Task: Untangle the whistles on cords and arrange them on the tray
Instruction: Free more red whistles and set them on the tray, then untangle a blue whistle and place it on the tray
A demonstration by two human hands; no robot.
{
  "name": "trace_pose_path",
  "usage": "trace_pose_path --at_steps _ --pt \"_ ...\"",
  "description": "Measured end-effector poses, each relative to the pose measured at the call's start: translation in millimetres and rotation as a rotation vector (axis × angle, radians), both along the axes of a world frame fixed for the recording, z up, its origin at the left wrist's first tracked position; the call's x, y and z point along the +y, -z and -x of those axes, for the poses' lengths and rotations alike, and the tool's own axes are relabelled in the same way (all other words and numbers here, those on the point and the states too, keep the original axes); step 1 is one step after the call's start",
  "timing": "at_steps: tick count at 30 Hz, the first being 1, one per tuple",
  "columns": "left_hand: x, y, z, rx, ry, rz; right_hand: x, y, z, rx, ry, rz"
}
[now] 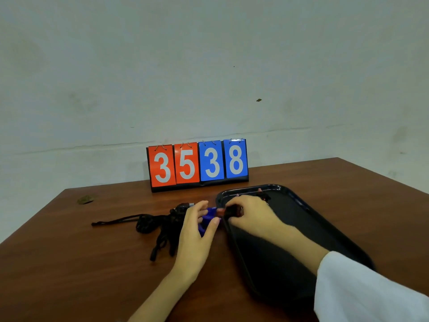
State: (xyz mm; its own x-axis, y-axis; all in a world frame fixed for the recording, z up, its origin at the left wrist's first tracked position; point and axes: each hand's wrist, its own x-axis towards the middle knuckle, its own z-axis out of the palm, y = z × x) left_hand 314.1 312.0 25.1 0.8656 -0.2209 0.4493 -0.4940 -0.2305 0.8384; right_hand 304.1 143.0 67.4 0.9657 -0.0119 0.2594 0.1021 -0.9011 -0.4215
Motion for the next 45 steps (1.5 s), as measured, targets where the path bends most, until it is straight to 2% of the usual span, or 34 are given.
trace_pose_path --at_steps 4,6,11,25,28,30,33,37,40,45 --pt "-2 5 -2 -0.098 -0.059 -0.114 -71 -1 -21 -0.095 0.354 -0.158" --pt "-3 6 -5 -0.114 -0.095 -0.116 -104 4 -26 -0.09 0.509 -0.166" --pt "-2 11 -14 -0.072 -0.184 -0.08 -142 21 -34 0.069 0.628 -0.072" --pt "0 10 -16 -0.031 -0.256 -0.035 -134 20 -36 0.064 0.619 0.05" --pt "2 8 -16 -0.024 -0.278 -0.016 -123 12 -26 -0.01 0.6 0.119" --pt "3 7 -17 -0.012 -0.297 0.001 -107 6 -20 -0.1 0.532 0.164" --pt "8 6 -23 0.072 -0.328 0.012 -64 -5 -13 -0.154 0.319 0.059" --pt "18 7 -32 0.177 -0.35 0.035 6 -5 -13 0.091 0.05 -0.087" --pt "26 9 -37 0.153 -0.366 -0.001 44 8 -21 0.145 -0.012 0.012" --pt "37 11 -43 0.113 -0.409 -0.048 75 22 -29 0.054 0.093 0.272"
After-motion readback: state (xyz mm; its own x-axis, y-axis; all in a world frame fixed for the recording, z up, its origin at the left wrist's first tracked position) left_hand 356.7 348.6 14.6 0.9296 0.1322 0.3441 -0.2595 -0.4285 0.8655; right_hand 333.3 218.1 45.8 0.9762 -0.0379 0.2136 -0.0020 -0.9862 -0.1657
